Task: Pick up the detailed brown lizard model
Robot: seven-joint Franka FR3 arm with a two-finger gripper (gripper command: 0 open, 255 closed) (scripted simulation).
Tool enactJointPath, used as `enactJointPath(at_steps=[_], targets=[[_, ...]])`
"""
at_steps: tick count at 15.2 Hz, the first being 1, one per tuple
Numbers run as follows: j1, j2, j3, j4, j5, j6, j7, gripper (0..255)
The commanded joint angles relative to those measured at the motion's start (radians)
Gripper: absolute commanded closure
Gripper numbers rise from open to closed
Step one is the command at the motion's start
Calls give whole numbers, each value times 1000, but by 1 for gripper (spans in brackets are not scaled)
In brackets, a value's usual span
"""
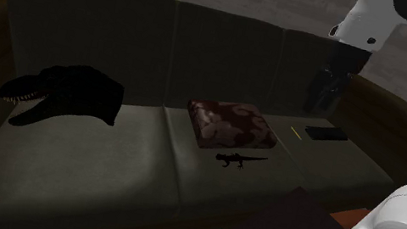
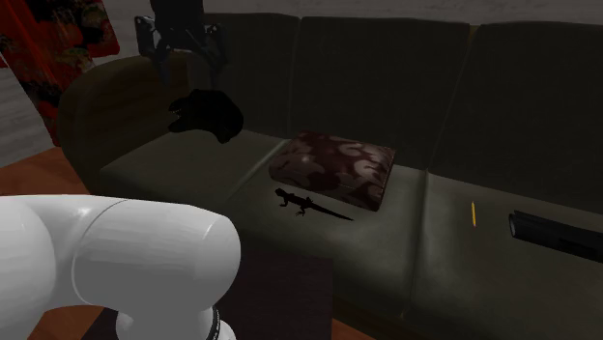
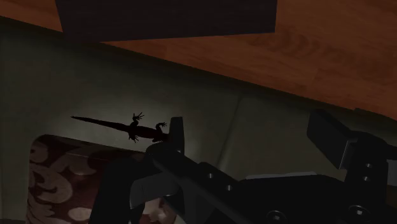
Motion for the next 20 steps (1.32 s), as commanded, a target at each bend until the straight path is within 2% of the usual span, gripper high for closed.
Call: enactJointPath(at_steps=[1,11,20], targets=[[0,0,0,0,0,0,0,0],[-47,192,-56,-164,-26,326,-58,0],[-81,483,-111,-198,-27,624,-116,0]])
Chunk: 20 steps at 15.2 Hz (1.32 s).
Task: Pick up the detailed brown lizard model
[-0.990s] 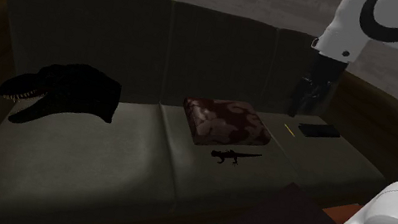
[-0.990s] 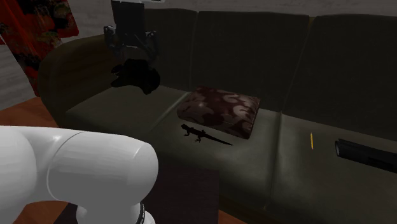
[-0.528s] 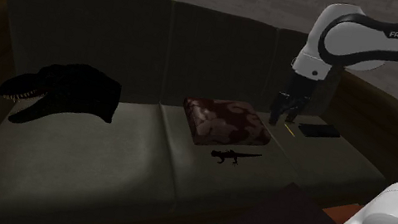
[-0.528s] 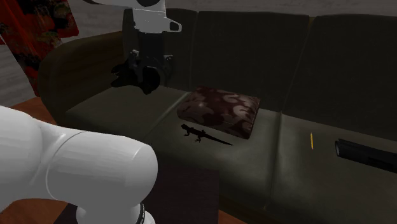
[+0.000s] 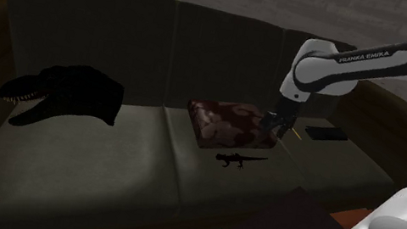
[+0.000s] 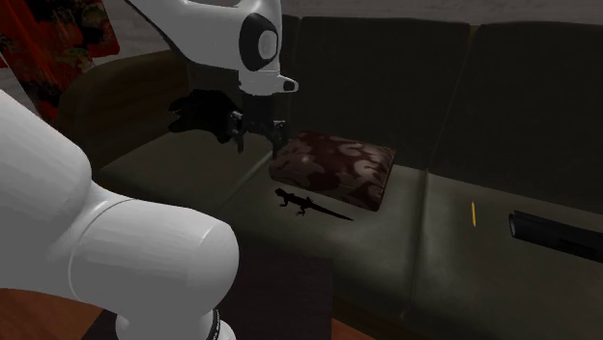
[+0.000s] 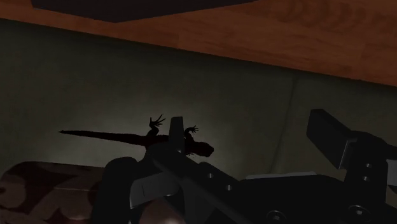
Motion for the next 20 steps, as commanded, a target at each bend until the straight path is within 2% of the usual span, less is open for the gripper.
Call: enactJointPath(at_steps=[1,11,20], targets=[[-5,79,-11,6,5,68,-13,0],[-33,485,-58,116,83,328,-115,0],[-99,856,-43,321,186,458,-213,0]])
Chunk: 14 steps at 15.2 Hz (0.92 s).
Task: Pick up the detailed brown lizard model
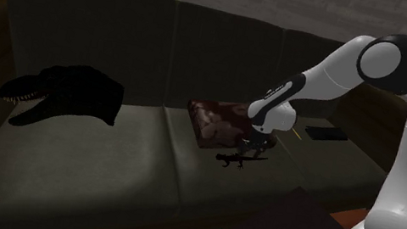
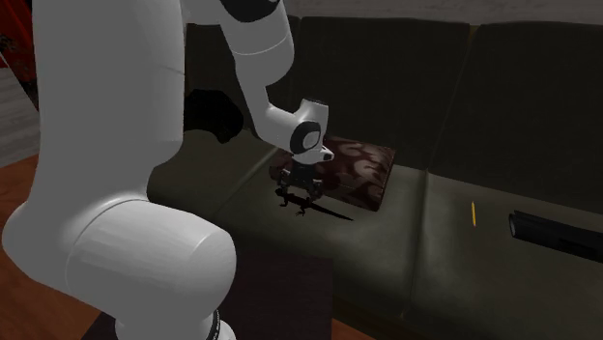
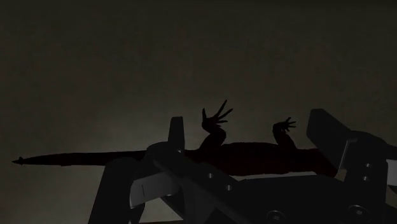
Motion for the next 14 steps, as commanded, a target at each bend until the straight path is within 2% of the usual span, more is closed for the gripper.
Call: enactJointPath(at_steps=[1,11,12,14], targets=[[-14,87,9,63,19,17,-10,0],[-32,196,33,102,44,86,-34,0],[-31,193,33,99,44,87,-34,255],[-32,193,33,99,44,87,-34,255]])
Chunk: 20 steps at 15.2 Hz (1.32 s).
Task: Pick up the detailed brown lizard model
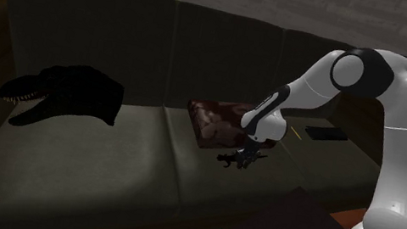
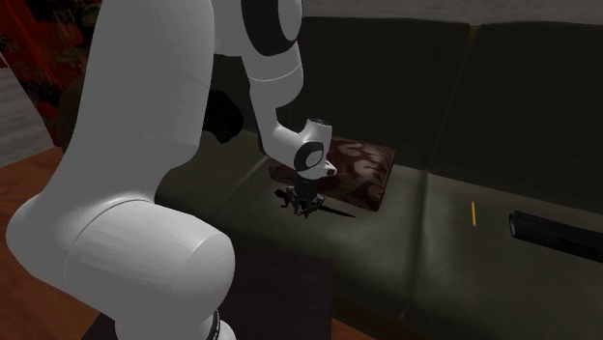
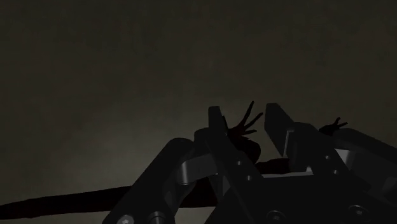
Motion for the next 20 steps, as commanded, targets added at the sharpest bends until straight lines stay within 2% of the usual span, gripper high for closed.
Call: enactJointPath(at_steps=[1,7,20], targets=[[3,4,7,0,1,-1,-1,255],[4,8,7,3,1,0,0,255],[32,-168,-32,-51,-44,-121,42,255]])
